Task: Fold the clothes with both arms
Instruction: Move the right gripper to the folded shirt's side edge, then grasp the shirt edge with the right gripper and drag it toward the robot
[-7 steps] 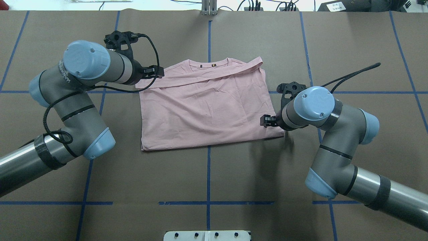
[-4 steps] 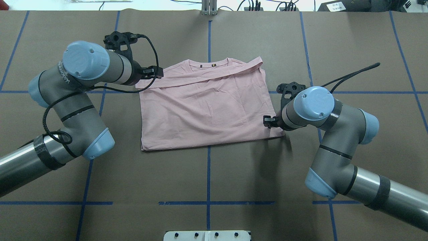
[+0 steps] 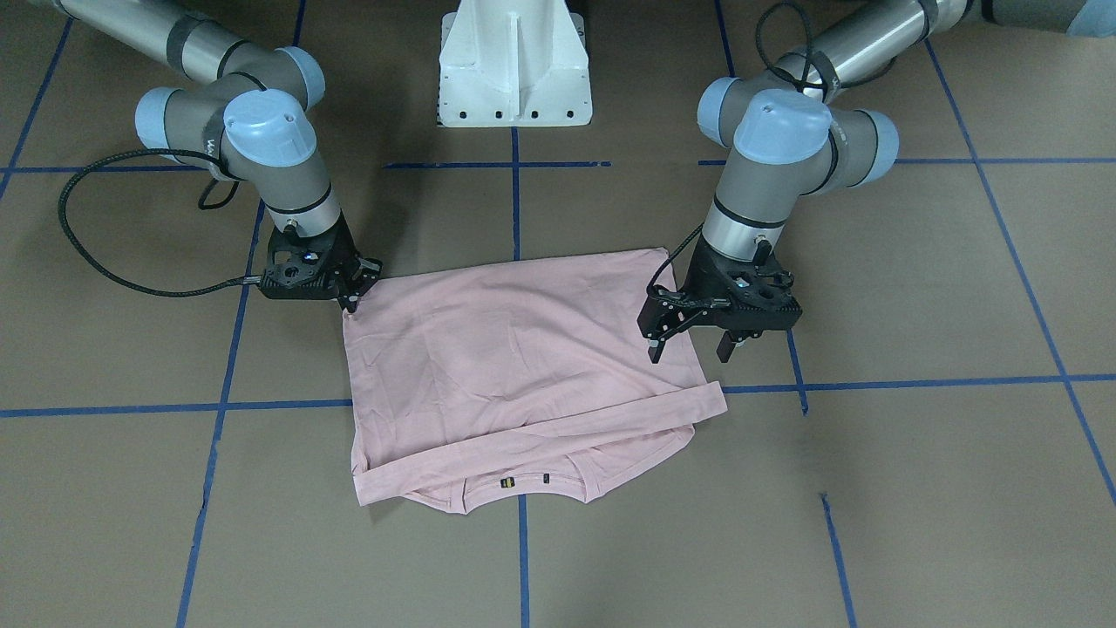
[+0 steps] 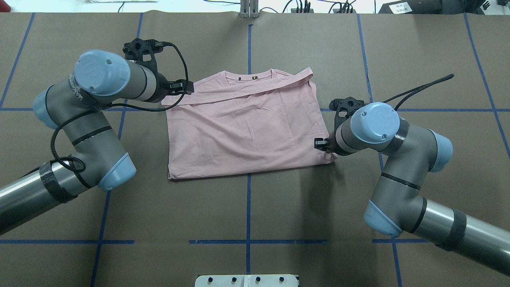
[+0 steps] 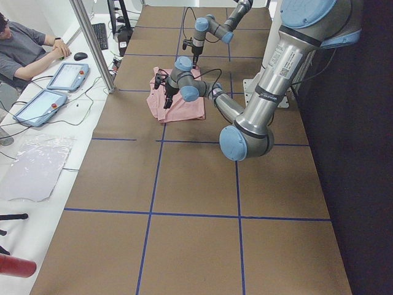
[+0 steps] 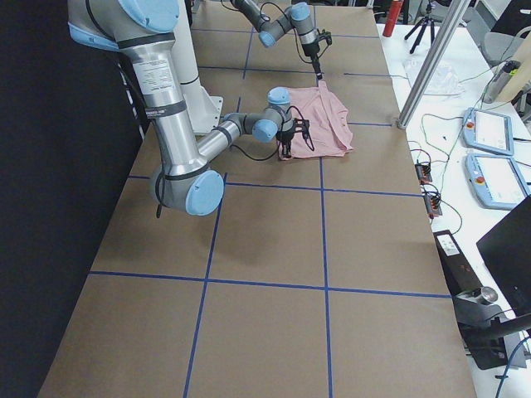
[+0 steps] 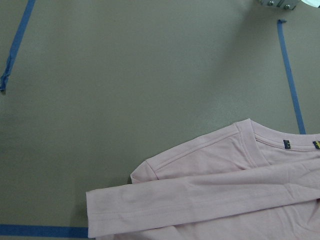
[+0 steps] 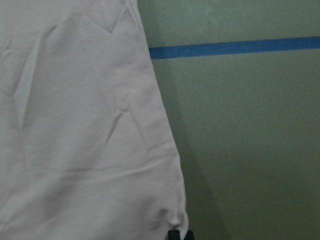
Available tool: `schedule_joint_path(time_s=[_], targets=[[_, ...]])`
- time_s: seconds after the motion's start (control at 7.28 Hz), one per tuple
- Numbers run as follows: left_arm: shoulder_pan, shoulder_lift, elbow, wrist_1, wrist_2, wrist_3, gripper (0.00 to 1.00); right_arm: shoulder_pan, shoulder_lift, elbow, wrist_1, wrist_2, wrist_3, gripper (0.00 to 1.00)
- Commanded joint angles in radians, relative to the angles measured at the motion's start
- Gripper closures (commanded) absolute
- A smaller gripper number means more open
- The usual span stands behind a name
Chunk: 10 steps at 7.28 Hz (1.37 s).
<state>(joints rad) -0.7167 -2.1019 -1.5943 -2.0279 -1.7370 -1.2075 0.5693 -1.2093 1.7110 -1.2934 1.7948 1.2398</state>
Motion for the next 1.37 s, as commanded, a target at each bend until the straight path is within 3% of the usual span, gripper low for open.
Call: schedule_joint_path(time_s=[0.0, 0.69, 1.1, 1.24], targets=[[0.0, 0.0, -0.001, 0.002, 0.001, 0.002, 0.0, 0.0, -0.018, 0.033, -0.001, 0.002, 0.01, 1.0], [0.002, 0.002, -0.006, 0.002, 0.007, -0.004, 0.0, -0.225, -0.414, 0.425, -0.001, 0.092, 0.033, 1.0], [0.005, 0.002, -0.019, 0.002, 0.008, -0.006, 0.0, -0.396, -0.42, 0.438, 0.009, 0.152, 0.132, 1.0], [0.005, 0.003, -0.019, 0.002, 0.008, -0.004, 0.0, -0.413, -0.415, 0.438, 0.015, 0.152, 0.141, 0.24]])
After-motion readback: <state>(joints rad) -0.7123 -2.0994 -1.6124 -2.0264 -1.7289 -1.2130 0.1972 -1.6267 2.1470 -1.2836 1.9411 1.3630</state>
